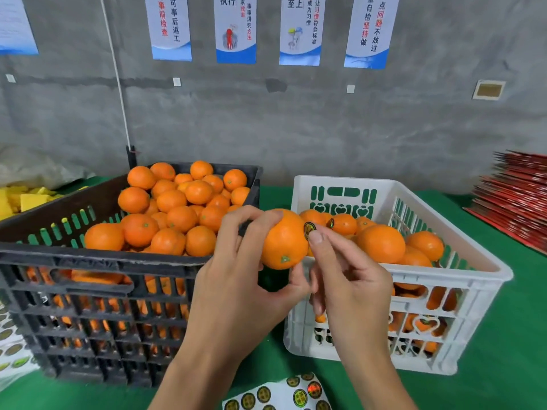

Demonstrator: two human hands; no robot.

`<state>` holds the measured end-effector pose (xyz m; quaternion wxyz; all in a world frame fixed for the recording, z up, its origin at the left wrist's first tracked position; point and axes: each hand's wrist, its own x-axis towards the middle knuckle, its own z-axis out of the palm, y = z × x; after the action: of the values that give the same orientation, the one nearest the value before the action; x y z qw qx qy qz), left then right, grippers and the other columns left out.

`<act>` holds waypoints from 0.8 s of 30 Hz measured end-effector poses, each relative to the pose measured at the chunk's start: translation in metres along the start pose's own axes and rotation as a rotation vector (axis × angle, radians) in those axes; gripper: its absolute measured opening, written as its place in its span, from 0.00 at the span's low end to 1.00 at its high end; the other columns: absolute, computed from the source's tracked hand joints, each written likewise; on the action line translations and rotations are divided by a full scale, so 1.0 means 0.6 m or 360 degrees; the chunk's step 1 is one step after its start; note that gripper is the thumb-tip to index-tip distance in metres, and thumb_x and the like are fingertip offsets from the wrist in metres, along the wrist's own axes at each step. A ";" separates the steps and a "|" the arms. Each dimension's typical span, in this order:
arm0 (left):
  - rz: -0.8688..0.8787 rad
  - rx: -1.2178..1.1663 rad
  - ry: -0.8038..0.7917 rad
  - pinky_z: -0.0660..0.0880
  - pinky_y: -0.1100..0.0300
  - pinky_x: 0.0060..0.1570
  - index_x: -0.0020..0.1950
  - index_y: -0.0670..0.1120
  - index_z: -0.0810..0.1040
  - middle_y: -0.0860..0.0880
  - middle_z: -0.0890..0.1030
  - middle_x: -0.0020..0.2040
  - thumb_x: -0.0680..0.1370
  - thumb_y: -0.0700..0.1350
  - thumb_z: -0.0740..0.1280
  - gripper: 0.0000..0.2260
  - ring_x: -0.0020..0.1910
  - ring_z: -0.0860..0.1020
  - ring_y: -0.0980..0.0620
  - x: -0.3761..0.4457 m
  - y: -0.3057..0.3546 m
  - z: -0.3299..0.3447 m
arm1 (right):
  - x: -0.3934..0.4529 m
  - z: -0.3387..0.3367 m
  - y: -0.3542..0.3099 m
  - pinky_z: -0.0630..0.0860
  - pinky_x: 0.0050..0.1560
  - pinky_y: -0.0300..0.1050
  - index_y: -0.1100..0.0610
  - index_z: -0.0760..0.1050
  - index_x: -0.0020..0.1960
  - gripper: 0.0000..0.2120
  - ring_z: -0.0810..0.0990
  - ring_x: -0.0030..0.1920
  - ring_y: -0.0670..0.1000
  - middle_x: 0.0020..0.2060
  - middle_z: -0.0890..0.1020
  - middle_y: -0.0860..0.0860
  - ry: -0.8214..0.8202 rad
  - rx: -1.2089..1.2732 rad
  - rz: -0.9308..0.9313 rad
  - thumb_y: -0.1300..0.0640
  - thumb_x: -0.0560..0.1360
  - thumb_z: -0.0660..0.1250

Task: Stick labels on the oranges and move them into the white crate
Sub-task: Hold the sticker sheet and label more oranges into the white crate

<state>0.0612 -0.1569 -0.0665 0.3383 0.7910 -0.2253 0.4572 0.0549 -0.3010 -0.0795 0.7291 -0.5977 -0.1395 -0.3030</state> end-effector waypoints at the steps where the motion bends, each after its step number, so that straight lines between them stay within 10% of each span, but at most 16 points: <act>1: 0.0010 0.0007 0.0000 0.78 0.68 0.36 0.69 0.56 0.72 0.55 0.72 0.66 0.71 0.55 0.75 0.28 0.55 0.75 0.62 0.000 0.000 0.001 | 0.000 -0.002 0.001 0.70 0.22 0.41 0.45 0.85 0.59 0.10 0.69 0.20 0.51 0.25 0.76 0.55 -0.0006 -0.0058 -0.0044 0.49 0.78 0.71; 5: 0.0029 0.0040 0.0024 0.78 0.66 0.35 0.69 0.56 0.72 0.55 0.72 0.67 0.71 0.53 0.75 0.28 0.55 0.75 0.62 -0.001 -0.004 0.000 | 0.007 -0.011 0.008 0.76 0.30 0.44 0.43 0.75 0.71 0.22 0.74 0.26 0.51 0.32 0.79 0.55 -0.0055 -0.0232 -0.0043 0.45 0.78 0.70; 13: -0.0074 0.0005 -0.0080 0.82 0.54 0.40 0.73 0.57 0.72 0.54 0.72 0.71 0.75 0.53 0.71 0.26 0.49 0.73 0.59 -0.012 0.004 0.016 | 0.007 -0.007 0.021 0.75 0.49 0.33 0.60 0.81 0.60 0.10 0.80 0.48 0.45 0.49 0.78 0.51 -0.0018 -0.0918 -0.0949 0.60 0.80 0.70; 18: -0.0044 -0.0256 -0.0193 0.78 0.60 0.61 0.78 0.59 0.67 0.62 0.63 0.78 0.81 0.47 0.69 0.26 0.70 0.73 0.63 0.002 0.012 0.052 | 0.006 -0.005 0.031 0.79 0.47 0.41 0.58 0.77 0.65 0.14 0.80 0.45 0.49 0.45 0.78 0.50 0.0234 -0.0910 -0.0856 0.61 0.80 0.70; 20: -0.0006 -0.0455 -0.0434 0.70 0.67 0.70 0.83 0.56 0.61 0.62 0.54 0.83 0.84 0.41 0.65 0.29 0.74 0.63 0.71 0.009 0.014 0.072 | 0.010 -0.015 0.031 0.77 0.56 0.37 0.56 0.72 0.72 0.19 0.79 0.56 0.48 0.55 0.78 0.51 0.0267 -0.1064 -0.0708 0.59 0.81 0.68; 24: 0.0196 -0.0276 -0.0682 0.58 0.55 0.80 0.81 0.46 0.65 0.52 0.50 0.85 0.84 0.35 0.62 0.25 0.83 0.52 0.55 0.012 0.020 0.084 | 0.013 -0.027 0.035 0.72 0.72 0.48 0.52 0.67 0.77 0.24 0.65 0.76 0.46 0.77 0.65 0.47 0.0271 -0.1286 -0.0442 0.53 0.82 0.64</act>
<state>0.0854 -0.2029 -0.0740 0.3209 0.8228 -0.3781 0.2775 0.0710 -0.3166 -0.0958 0.3979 -0.7834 -0.0283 -0.4766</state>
